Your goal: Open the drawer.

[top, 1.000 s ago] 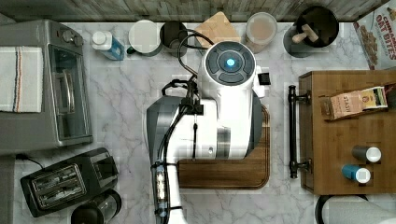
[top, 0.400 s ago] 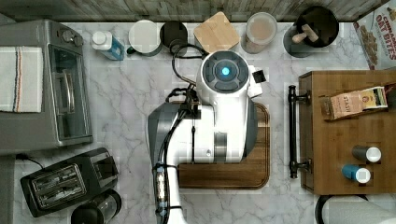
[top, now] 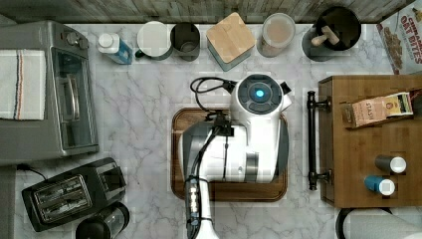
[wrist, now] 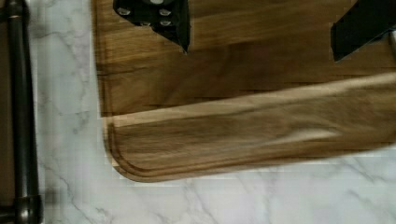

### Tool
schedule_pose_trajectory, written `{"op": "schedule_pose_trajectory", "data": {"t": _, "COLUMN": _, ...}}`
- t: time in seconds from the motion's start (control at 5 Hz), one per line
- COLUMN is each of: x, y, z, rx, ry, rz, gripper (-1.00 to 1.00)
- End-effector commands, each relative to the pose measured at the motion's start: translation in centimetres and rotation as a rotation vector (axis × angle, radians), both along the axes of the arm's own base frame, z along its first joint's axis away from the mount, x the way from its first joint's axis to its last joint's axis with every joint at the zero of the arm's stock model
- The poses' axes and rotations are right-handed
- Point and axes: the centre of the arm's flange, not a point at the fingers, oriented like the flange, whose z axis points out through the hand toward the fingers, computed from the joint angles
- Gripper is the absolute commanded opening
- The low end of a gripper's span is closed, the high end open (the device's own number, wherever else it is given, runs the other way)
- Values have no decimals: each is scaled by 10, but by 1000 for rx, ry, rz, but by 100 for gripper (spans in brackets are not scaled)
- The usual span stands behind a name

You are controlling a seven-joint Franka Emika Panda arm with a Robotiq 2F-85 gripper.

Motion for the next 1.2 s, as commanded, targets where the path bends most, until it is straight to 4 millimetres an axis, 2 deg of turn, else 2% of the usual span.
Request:
{"op": "schedule_pose_trajectory", "data": {"t": 0.2, "x": -30, "y": -114, "z": 18, "rx": -173, "ry": -209, "rz": 57, "gripper": 100}}
{"op": "schedule_pose_trajectory", "data": {"t": 0.4, "x": -27, "y": -132, "z": 1, "rx": -207, "ry": -218, "rz": 113, "gripper": 100}}
{"op": "schedule_pose_trajectory", "data": {"t": 0.8, "x": -37, "y": -171, "z": -36, "rx": -198, "ry": -174, "rz": 208, "gripper": 100}}
{"op": "schedule_pose_trajectory", "data": {"t": 1.2, "x": -40, "y": -186, "z": -76, "rx": -174, "ry": -200, "rz": 220, "gripper": 100}}
